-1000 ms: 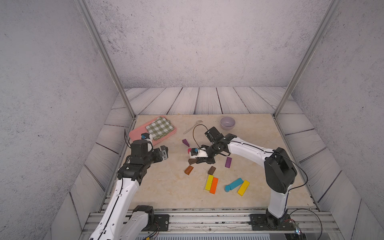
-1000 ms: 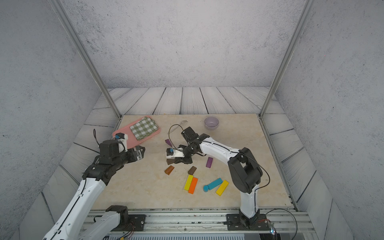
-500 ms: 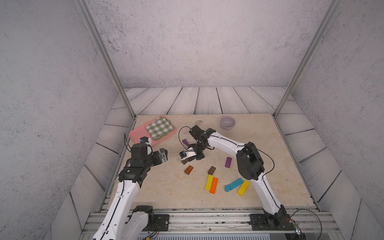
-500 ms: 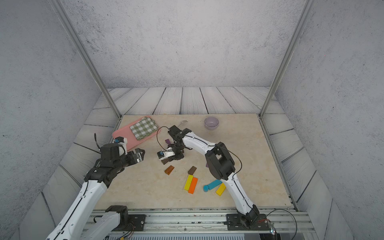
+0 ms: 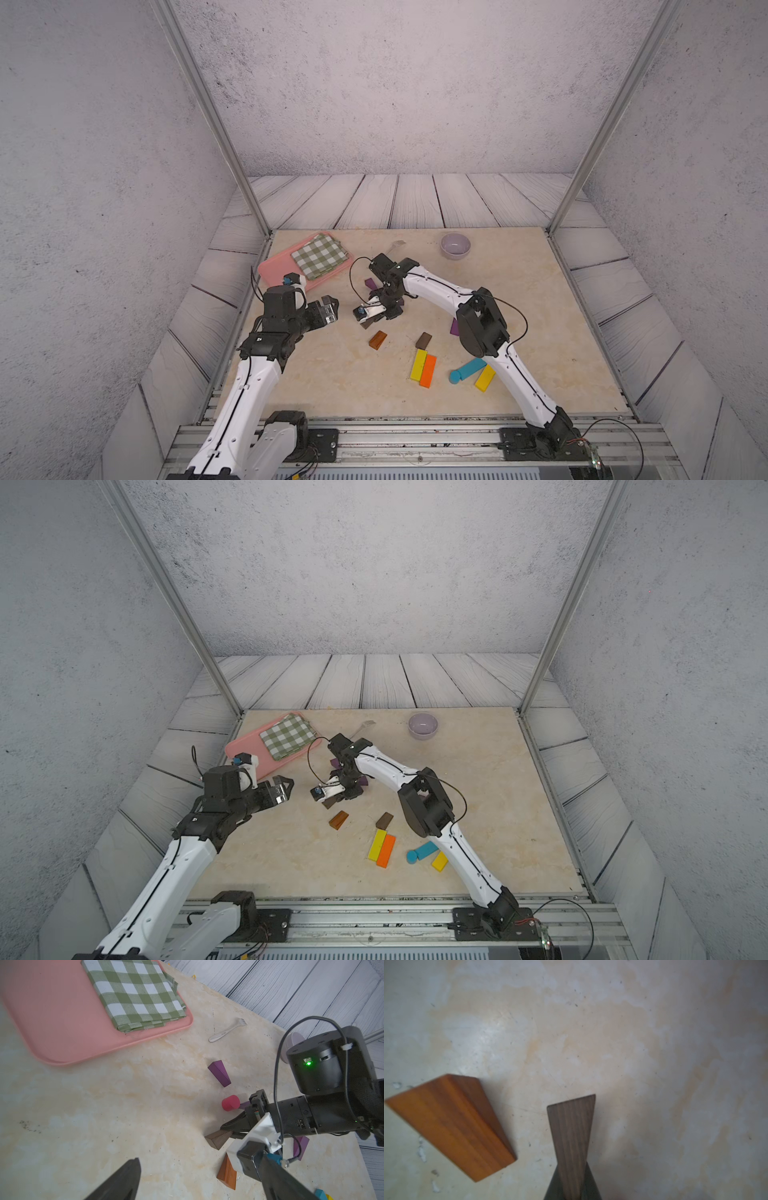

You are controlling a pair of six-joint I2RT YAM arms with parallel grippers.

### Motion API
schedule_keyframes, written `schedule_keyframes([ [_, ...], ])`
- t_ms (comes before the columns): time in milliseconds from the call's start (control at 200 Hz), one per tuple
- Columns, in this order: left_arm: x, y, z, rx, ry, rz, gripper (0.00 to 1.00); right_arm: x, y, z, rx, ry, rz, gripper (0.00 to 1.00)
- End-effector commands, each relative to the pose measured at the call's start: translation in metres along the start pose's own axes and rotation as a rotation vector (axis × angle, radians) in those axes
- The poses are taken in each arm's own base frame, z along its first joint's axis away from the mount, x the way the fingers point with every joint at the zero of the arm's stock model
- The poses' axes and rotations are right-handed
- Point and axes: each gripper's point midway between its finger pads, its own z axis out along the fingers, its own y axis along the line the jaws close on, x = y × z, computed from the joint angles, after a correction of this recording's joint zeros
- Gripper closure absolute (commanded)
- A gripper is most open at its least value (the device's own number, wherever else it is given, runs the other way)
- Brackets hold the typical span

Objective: Assemble a small pinwheel with building blocks
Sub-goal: Assemble the building block at the center of the board.

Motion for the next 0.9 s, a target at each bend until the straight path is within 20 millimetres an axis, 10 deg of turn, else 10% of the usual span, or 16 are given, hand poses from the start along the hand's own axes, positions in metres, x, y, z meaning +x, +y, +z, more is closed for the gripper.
schedule_keyframes([
  [0, -0.001, 0.001, 0.003, 0.016, 0.004, -0.014, 0.04, 0.009, 0.011, 0.021, -0.057, 0.014, 0.033, 0.90],
  [285, -0.001, 0.003, 0.004, 0.018, 0.005, -0.029, 0.04, 0.009, 0.006, 0.018, -0.028, 0.022, 0.028, 0.61],
  [505, 0.002, -0.002, 0.011, 0.052, 0.035, -0.009, 0.04, -0.026, -0.002, -0.032, 0.047, -0.061, 0.097, 0.44],
  [651, 0.002, 0.000, 0.018, 0.040, 0.071, -0.008, 0.04, -0.043, -0.007, -0.079, 0.206, -0.088, 0.257, 0.00],
  [896, -0.016, -0.008, 0.038, 0.014, 0.083, 0.082, 0.04, -0.009, 0.007, -0.138, 0.521, -0.015, 0.710, 0.01],
])
